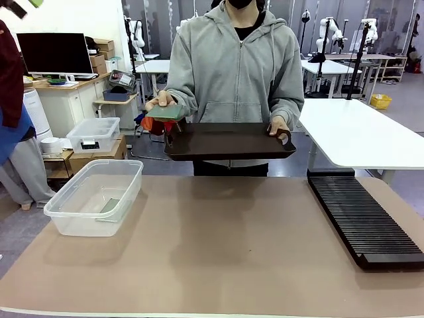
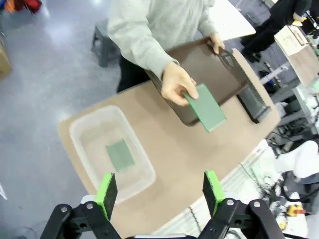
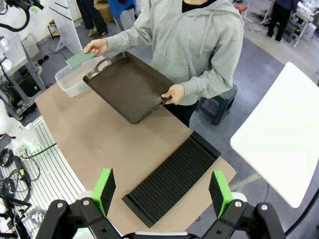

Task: Sort PCBs into racks and boxes based on the side picked up.
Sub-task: Pick up the Blank PCB handed by the Human.

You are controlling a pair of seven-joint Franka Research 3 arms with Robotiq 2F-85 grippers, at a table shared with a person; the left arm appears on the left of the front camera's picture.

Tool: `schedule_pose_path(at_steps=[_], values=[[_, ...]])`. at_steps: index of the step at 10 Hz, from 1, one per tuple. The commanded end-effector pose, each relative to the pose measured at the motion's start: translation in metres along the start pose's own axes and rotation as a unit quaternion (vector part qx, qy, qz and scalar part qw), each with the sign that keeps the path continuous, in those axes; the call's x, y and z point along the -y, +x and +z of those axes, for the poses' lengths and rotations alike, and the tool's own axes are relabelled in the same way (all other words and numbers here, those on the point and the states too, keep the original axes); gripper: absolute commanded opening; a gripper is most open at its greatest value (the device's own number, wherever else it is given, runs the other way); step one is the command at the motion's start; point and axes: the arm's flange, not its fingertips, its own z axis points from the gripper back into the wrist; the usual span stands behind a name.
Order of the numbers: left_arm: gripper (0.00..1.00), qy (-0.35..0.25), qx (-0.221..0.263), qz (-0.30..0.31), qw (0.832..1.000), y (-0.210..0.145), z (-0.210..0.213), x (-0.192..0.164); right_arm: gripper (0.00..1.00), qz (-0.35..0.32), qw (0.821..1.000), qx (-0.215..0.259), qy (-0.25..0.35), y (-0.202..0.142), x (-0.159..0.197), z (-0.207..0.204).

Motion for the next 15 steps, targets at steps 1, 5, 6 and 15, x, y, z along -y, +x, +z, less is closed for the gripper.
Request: schedule_pose_path(at_steps=[1,5,6,15], values=[[0.92,-0.056,-0.023,0.09,0.994,-0.019,-0.029,0.022,1.0,0.002,1.0,0.004,0.009,-0.002,-0.003,-0.001],[0.92,-0.15,-0.078,0.194,0.966,-0.056,-0.099,0.031,1.0,0.002,1.0,0.004,0.009,-0.002,-0.003,-0.001],[0.92,-0.192,-0.104,0.226,0.949,-0.068,-0.103,0.034,1.0,0.002,1.0,0.004,0.009,-0.002,-0.003,-0.001],[0.92,-0.223,-0.07,0.26,0.937,-0.051,-0.14,0.022,1.0,0.002,1.0,0.004,0.009,-0.002,-0.003,-0.001]])
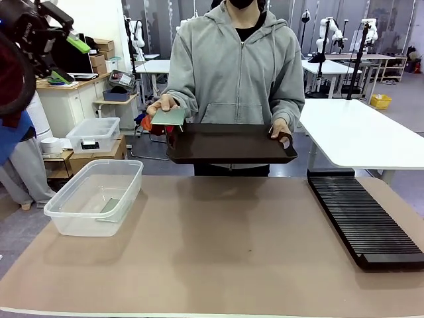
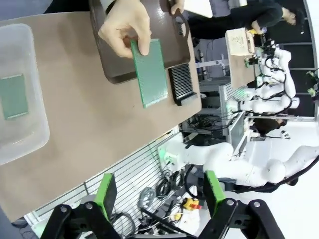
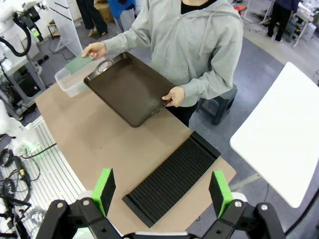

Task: Sort PCBs into racks and boxes based on the side picked up.
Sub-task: Pick up the Blank PCB handed by the Human.

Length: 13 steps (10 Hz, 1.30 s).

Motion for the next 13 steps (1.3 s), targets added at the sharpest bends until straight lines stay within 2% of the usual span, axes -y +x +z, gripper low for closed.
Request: schedule_pose_path(at_steps=[1,3,4,10,12,13], values=[[0.92,-0.066,0.05,0.033,0.996,0.004,-0.03,-0.014,1.0,0.002,1.0,0.004,0.01,-0.002,-0.003,-0.001],[0.92,-0.127,0.064,0.071,0.987,0.008,-0.046,-0.035,1.0,0.002,1.0,0.004,0.01,-0.002,-0.003,-0.001],[0.92,-0.147,0.056,0.082,0.984,0.013,-0.054,-0.046,1.0,0.002,1.0,0.004,0.01,-0.002,-0.003,-0.001],[0.92,-0.188,0.105,0.111,0.97,0.018,-0.093,-0.078,1.0,0.002,1.0,0.004,0.01,-0.002,-0.003,-0.001],[0.92,-0.193,0.107,0.105,0.97,0.023,-0.103,-0.085,1.0,0.002,1.0,0.004,0.01,-0.002,-0.003,-0.001],[0.92,-0.202,0.108,0.08,0.97,0.024,-0.11,-0.085,1.0,0.002,1.0,0.004,0.01,-0.002,-0.003,-0.001]])
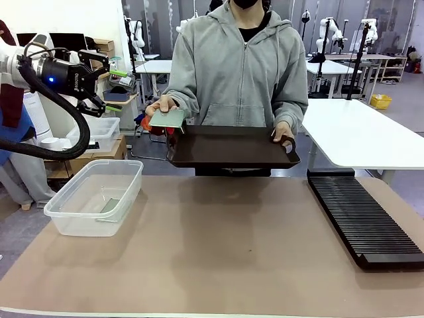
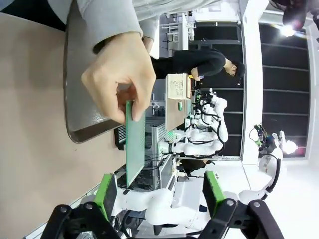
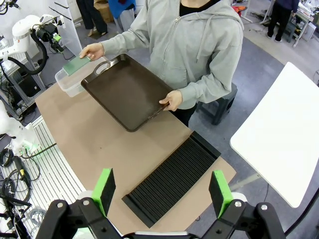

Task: Sort PCBs into racks and boxes based on the side picked up.
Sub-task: Pick up the Blank PCB handed by the Human.

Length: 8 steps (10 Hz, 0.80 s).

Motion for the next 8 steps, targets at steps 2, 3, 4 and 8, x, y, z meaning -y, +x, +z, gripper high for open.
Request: schedule_pose_path(at_steps=[2,3,4,8], values=[[0.92,-0.035,-0.007,-0.053,0.998,0.001,-0.02,-0.012,1.0,0.002,1.0,0.004,0.01,-0.002,-0.003,-0.001],[0.92,-0.047,-0.013,-0.06,0.997,0.001,-0.028,-0.015,1.0,0.002,1.0,0.004,0.01,-0.002,-0.003,-0.001],[0.92,-0.051,-0.029,-0.058,0.997,0.001,-0.034,-0.018,1.0,0.002,1.0,0.004,0.01,-0.002,-0.003,-0.001],[0.92,-0.028,-0.019,-0.053,0.998,0.003,-0.028,-0.012,1.0,0.002,1.0,0.004,0.01,-0.002,-0.003,-0.001]])
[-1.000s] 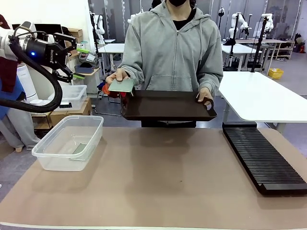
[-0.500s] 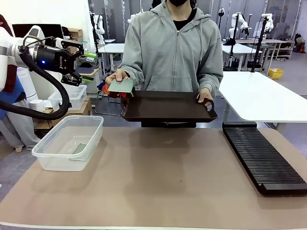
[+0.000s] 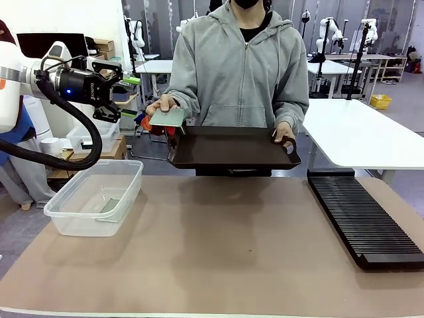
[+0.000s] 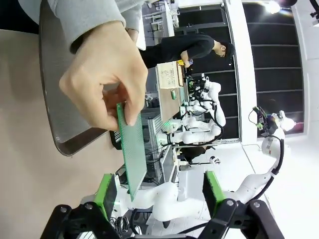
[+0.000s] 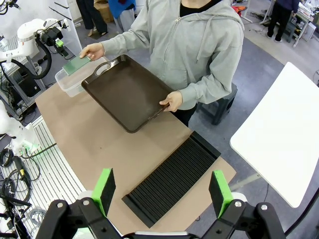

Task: Sort PCBs into racks and boxes based on the side picked up.
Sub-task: Pick up the Blank PCB handed by the Human.

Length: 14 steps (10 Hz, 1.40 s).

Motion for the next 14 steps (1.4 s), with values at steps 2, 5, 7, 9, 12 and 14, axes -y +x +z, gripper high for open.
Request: schedule_pose_path(at_steps=[2,5,7,9,12,14], values=[[0.92,-0.009,-0.017,0.015,1.0,-0.001,-0.011,-0.008,1.0,0.002,1.0,0.004,0.01,-0.002,-0.003,-0.001],[0.92,-0.033,-0.043,0.022,0.998,-0.005,-0.036,-0.022,1.0,0.002,1.0,0.004,0.01,-0.002,-0.003,-0.001],[0.92,-0.041,-0.041,0.021,0.998,-0.005,-0.047,-0.028,1.0,0.002,1.0,0.004,0.01,-0.002,-0.003,-0.001],[0.92,-0.049,-0.05,0.02,0.997,-0.004,-0.057,-0.031,1.0,0.002,1.0,0.004,0.01,-0.002,-0.003,-0.001],[0.92,-0.052,-0.063,0.014,0.997,-0.001,-0.067,-0.031,1.0,0.002,1.0,0.004,0.01,-0.002,-0.003,-0.001],[0.37,-0.055,-0.08,-0.004,0.995,-0.003,-0.071,-0.028,1.0,0.002,1.0,0.004,0.01,-0.002,-0.003,-0.001]])
